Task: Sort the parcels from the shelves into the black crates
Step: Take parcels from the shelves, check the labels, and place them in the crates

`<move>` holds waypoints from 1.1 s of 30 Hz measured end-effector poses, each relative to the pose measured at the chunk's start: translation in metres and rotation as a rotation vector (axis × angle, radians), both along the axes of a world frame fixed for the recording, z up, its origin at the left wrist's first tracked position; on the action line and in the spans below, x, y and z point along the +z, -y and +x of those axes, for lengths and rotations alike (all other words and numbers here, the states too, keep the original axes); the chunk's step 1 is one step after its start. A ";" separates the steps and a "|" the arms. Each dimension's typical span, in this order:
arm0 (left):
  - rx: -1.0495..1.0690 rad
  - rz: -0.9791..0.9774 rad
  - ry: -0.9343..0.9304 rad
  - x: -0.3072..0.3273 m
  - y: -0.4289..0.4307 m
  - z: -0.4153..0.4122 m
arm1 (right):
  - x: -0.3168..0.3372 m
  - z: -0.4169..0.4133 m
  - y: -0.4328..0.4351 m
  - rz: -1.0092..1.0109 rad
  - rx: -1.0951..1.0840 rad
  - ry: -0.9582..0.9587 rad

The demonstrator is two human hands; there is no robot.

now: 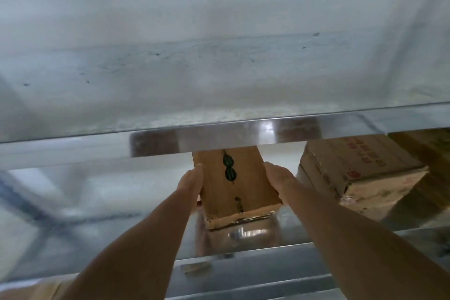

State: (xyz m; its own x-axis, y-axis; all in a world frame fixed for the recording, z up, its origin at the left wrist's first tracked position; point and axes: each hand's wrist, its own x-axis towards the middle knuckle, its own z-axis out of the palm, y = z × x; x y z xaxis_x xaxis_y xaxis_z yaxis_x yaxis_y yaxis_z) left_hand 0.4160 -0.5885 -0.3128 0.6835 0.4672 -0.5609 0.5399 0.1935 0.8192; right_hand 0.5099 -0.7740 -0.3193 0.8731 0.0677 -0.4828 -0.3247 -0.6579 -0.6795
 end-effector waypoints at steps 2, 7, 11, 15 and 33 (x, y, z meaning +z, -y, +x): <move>0.025 -0.032 0.013 0.006 -0.002 -0.011 | 0.002 -0.008 0.002 0.096 -0.026 -0.069; 0.091 -0.114 0.050 0.028 0.013 -0.044 | 0.019 -0.033 0.026 0.252 -0.055 -0.198; 0.132 -0.150 0.065 0.037 0.025 -0.065 | 0.032 -0.046 0.048 0.336 -0.081 -0.174; 0.142 -0.100 0.068 0.051 0.038 -0.083 | 0.045 -0.054 0.066 0.457 -0.109 -0.174; 0.196 -0.157 0.279 0.067 0.057 -0.123 | 0.052 -0.076 0.107 0.662 -0.086 -0.172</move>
State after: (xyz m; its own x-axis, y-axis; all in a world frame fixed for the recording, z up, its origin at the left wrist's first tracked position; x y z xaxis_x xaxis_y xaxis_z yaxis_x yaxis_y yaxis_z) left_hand 0.2933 -0.6459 -0.2455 0.7262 0.5276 -0.4408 0.2399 0.4064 0.8817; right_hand 0.4337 -0.8815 -0.2669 0.8035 0.3295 -0.4957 -0.4962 -0.0892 -0.8636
